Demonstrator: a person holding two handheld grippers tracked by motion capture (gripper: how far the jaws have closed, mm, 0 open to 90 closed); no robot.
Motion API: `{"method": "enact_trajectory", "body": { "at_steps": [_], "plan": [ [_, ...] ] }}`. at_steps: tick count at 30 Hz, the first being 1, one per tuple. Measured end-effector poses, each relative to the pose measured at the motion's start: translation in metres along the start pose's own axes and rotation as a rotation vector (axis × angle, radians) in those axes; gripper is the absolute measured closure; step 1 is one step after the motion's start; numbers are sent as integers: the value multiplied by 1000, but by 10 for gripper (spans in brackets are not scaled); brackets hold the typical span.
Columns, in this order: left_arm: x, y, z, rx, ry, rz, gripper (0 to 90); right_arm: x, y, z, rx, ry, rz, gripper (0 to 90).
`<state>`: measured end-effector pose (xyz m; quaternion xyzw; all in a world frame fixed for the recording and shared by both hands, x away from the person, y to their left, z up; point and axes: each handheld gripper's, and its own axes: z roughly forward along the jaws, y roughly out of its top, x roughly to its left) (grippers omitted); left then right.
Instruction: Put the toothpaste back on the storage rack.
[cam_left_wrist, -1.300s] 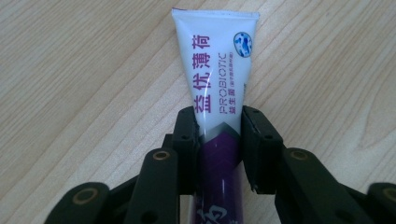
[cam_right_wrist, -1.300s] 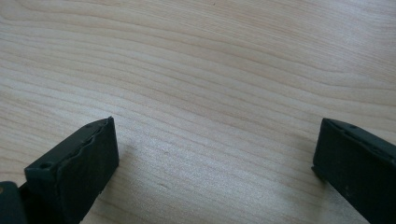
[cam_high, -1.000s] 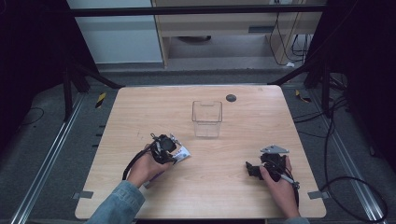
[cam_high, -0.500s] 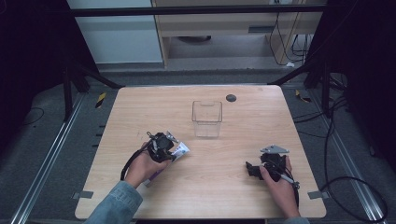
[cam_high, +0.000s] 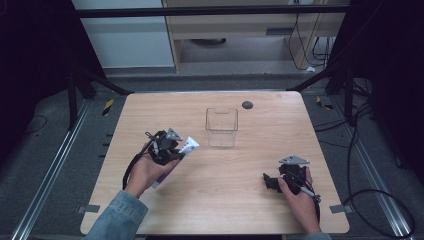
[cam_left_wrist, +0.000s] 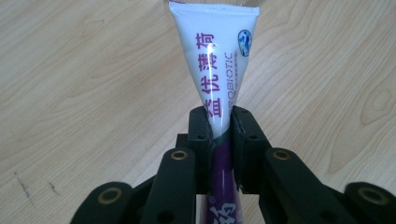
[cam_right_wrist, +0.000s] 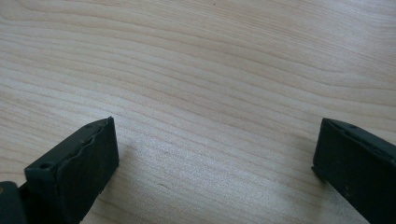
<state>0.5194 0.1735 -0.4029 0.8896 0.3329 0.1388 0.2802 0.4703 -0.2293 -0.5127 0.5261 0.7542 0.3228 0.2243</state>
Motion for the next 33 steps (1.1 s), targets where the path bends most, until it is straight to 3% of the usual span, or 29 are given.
{"method": "enact_trajectory", "body": {
  "at_steps": [7, 16, 30, 33],
  "plan": [
    [2, 11, -10, -73, 14, -28, 794, 0, 0, 0, 0, 0, 1, 3],
    [2, 29, -25, -130, 26, -18, 794, 0, 0, 0, 0, 0, 0, 3],
    [9, 60, -38, -168, 59, 12, 794, -1, 0, 1, -2, 0, -8, 3],
    [11, 65, -41, -180, 57, 3, 795, -1, 0, 1, -1, 1, -8, 3]
  ]
}}
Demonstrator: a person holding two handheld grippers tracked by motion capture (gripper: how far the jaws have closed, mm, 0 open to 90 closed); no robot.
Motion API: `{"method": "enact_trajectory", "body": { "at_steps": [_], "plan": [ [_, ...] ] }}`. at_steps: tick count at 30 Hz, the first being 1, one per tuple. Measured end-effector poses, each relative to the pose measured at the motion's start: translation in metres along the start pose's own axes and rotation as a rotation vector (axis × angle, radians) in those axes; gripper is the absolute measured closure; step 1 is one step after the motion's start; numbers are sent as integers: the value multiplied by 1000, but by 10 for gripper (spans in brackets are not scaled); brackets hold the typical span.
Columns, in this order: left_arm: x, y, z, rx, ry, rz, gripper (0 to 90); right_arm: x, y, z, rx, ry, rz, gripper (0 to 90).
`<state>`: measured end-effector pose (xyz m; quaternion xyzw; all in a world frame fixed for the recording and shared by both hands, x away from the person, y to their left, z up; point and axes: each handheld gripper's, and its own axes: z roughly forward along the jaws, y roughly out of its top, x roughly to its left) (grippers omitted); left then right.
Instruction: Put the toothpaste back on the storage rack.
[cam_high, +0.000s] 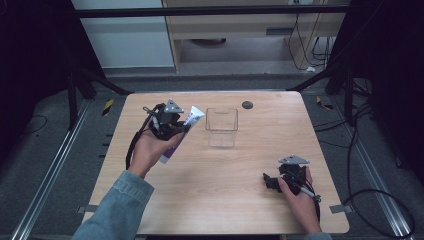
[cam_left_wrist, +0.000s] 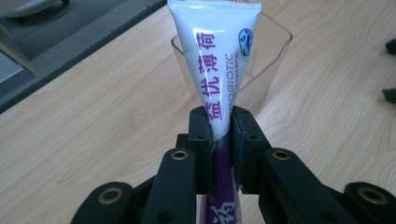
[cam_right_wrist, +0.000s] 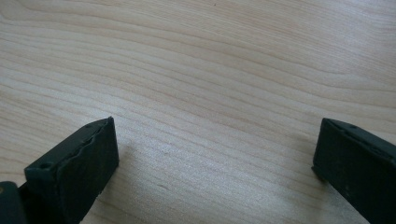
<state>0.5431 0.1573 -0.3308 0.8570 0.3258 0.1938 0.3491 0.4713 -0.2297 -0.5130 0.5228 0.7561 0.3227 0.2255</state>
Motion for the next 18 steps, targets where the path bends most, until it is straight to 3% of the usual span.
{"method": "enact_trajectory", "body": {
  "at_steps": [3, 18],
  "plan": [
    [5, 8, -4, -27, -20, -25, 795, 0, 0, 0, 0, 0, 0, 3],
    [11, 29, -17, -64, 0, -22, 795, 0, 1, 0, 1, 2, 6, 3]
  ]
}}
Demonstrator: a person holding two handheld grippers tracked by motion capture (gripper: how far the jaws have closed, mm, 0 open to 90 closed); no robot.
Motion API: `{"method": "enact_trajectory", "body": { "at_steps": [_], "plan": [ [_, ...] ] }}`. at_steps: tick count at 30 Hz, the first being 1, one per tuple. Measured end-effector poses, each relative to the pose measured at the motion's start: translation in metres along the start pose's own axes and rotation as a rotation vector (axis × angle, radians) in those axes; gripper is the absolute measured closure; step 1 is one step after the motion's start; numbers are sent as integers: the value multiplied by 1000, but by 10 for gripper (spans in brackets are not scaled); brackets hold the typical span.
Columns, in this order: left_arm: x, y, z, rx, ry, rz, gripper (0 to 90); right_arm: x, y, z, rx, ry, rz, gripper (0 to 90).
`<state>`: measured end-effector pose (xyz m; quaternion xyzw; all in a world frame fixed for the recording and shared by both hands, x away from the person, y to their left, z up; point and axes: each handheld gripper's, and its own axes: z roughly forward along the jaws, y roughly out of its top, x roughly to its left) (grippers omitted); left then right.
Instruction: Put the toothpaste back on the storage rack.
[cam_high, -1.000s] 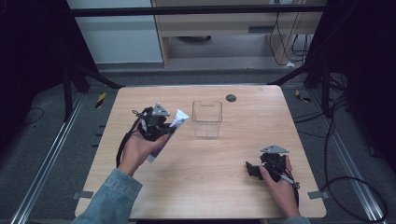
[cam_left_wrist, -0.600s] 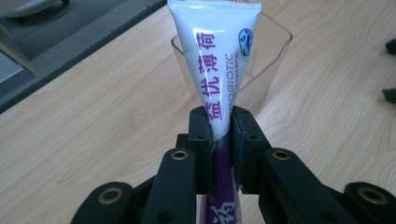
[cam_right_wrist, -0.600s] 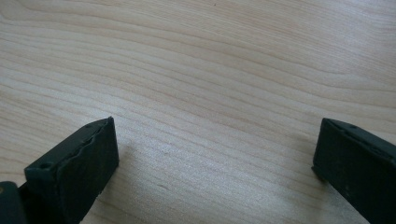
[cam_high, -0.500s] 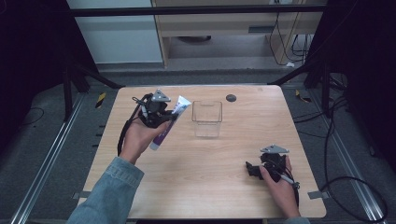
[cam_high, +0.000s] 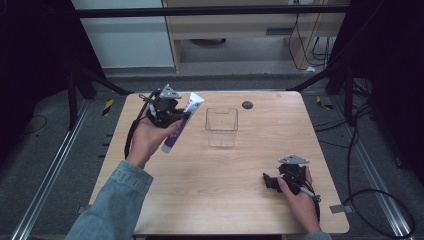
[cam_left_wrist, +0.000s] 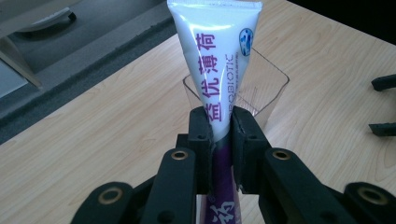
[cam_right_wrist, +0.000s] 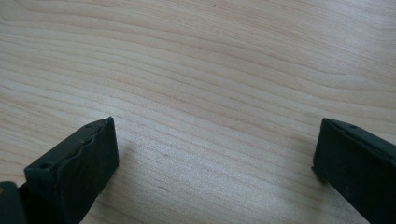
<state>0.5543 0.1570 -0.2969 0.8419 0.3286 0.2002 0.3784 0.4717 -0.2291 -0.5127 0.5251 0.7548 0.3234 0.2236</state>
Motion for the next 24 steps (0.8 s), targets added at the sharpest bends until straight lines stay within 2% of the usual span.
{"method": "enact_trajectory", "body": {
  "at_steps": [6, 16, 24],
  "plan": [
    [-1, 10, -3, -27, 4, -2, 794, 0, 0, 0, 0, 0, -1, 3],
    [-5, 26, -4, -33, 16, 24, 794, 0, 0, 0, 0, 0, 0, 3],
    [-3, 34, -2, -48, 15, 11, 795, 0, 0, 0, 0, 0, -1, 3]
  ]
}}
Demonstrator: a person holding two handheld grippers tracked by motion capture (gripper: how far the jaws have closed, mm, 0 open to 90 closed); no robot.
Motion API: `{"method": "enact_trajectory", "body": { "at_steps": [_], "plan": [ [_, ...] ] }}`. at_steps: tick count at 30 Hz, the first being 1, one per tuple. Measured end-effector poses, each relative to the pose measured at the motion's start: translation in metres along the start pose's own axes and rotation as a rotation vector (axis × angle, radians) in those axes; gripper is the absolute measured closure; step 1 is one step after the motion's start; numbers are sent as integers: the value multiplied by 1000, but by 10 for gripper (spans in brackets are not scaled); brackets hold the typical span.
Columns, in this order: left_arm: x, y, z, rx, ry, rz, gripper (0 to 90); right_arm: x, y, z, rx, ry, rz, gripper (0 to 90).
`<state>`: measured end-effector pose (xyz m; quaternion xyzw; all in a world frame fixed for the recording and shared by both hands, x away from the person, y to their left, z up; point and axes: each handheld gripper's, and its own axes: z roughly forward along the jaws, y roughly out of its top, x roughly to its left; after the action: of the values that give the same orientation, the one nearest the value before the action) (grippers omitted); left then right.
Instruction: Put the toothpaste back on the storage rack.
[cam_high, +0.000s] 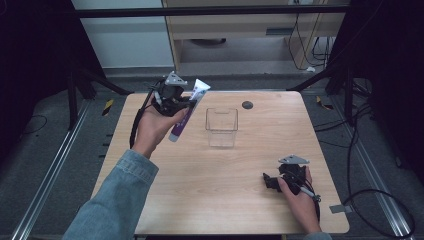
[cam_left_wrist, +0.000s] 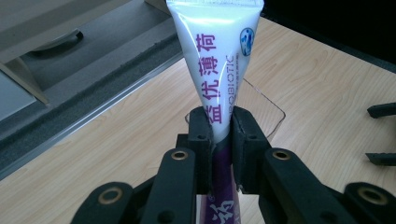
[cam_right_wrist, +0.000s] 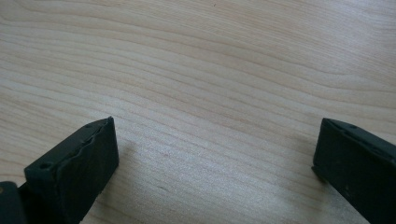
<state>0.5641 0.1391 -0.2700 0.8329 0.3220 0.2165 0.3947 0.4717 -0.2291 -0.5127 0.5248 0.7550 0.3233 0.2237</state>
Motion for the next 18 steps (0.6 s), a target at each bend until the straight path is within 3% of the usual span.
{"method": "enact_trajectory", "body": {
  "at_steps": [18],
  "plan": [
    [0, 18, 4, -35, 17, 10, 795, 0, 0, 0, 1, -1, -1, 3]
  ]
}}
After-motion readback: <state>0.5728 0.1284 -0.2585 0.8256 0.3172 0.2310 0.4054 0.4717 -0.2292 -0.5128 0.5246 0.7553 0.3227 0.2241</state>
